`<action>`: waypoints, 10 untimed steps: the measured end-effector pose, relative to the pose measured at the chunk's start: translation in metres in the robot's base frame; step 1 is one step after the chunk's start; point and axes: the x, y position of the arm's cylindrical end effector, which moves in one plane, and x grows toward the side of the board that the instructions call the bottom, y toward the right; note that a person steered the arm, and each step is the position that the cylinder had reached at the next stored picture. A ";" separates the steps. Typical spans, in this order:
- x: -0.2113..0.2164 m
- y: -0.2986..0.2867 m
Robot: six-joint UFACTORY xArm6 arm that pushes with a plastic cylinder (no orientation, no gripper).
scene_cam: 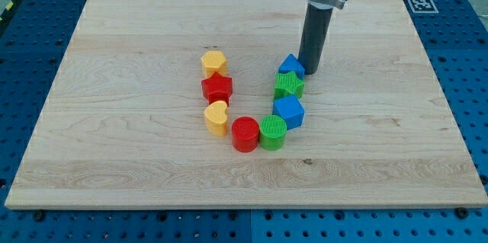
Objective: Push the blue triangle above to the green star
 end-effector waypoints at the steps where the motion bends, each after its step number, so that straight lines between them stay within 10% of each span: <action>1: 0.004 0.008; 10: -0.048 -0.013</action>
